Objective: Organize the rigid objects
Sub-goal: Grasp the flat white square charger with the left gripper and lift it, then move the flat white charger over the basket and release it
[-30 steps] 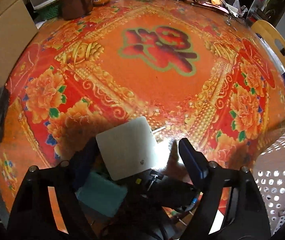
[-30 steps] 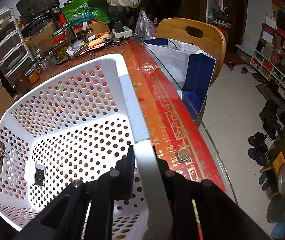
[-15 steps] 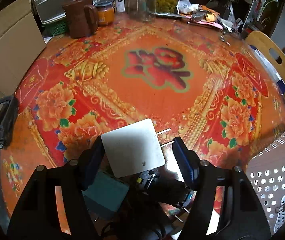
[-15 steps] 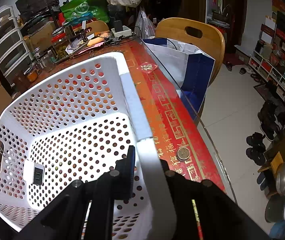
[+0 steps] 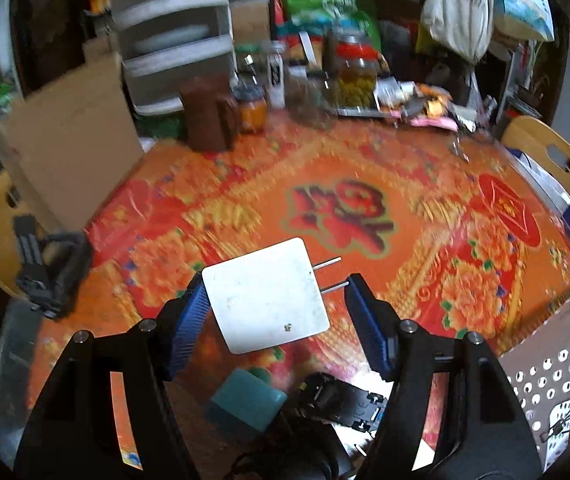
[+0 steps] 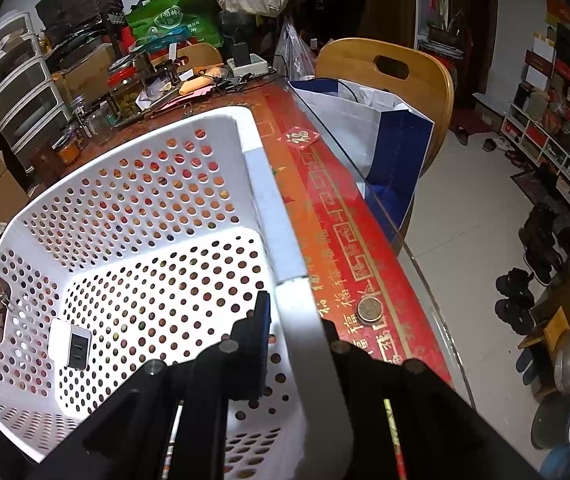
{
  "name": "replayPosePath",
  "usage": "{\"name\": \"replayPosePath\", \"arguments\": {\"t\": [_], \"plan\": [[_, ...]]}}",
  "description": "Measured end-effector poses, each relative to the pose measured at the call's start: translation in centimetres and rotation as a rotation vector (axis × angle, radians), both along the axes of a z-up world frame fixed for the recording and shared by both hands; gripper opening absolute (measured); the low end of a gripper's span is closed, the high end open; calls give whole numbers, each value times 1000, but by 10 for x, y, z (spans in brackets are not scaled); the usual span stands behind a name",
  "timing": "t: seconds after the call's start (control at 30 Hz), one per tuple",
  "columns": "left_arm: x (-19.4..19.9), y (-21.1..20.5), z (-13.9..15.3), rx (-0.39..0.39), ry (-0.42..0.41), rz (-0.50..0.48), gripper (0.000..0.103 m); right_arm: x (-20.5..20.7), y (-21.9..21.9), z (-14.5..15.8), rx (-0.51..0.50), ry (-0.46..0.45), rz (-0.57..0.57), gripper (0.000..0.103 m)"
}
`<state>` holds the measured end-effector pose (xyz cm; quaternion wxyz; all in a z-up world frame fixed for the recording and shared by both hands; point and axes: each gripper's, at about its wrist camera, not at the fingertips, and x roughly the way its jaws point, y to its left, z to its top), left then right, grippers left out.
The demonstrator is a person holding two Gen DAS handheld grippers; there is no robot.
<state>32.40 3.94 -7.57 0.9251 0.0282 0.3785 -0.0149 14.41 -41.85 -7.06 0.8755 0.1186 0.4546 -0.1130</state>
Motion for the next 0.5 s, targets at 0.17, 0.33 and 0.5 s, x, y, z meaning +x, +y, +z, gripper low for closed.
{"name": "replayPosePath", "arguments": {"t": [0.17, 0.33, 0.5], "plan": [[-11, -11, 19, 55, -59, 19, 66, 1, 0, 0, 2, 0, 6, 12], [-25, -22, 35, 100, -88, 28, 66, 0, 0, 0, 7, -7, 18, 12], [-42, -35, 59, 104, -110, 21, 66, 1, -1, -1, 21, -20, 26, 12]]}}
